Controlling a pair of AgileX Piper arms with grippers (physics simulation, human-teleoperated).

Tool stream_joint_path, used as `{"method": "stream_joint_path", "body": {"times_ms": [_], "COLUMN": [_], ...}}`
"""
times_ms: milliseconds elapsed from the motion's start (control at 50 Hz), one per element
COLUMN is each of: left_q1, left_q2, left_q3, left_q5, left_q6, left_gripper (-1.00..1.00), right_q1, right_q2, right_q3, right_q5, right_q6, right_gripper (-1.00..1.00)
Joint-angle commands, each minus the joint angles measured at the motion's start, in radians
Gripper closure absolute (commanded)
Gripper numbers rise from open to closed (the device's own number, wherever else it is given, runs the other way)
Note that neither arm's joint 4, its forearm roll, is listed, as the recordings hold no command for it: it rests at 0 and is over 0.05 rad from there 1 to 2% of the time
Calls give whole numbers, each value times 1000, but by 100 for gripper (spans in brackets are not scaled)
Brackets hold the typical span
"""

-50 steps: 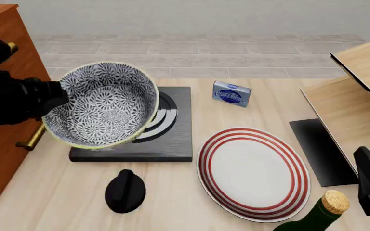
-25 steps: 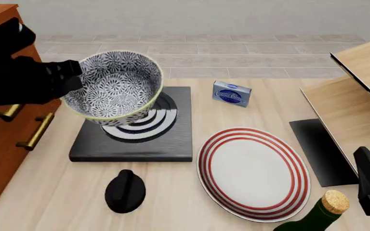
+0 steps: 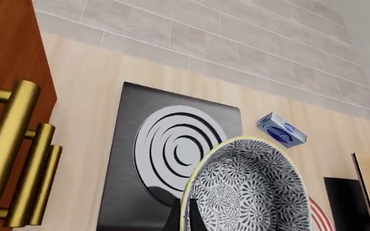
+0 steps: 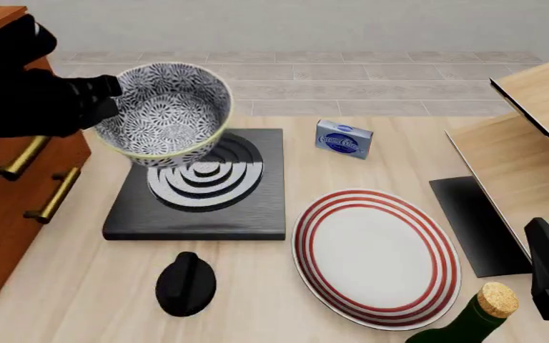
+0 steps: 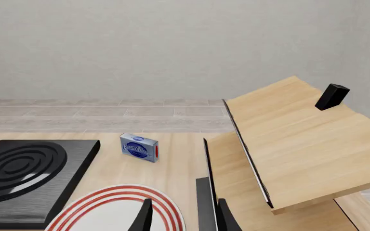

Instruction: Put the bowl on the stove.

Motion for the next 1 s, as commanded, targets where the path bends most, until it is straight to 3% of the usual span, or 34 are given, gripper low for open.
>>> {"method": "stream_joint_path", "body": {"times_ms": [20, 520, 1000], "left_q1": [37, 27, 6], "left_q2": [44, 148, 203], "left_q3": [-20, 25, 9], "left_q5": [-40, -153, -193], "left_q6": [26, 59, 60], "left_gripper": [100, 100, 100], "right_q1": [0, 0, 0], "right_q2": [0, 0, 0], "right_q3": [0, 0, 0], "right_q5": [0, 0, 0], "right_q6": [0, 0, 0], "right_gripper": [-100, -100, -100]}}
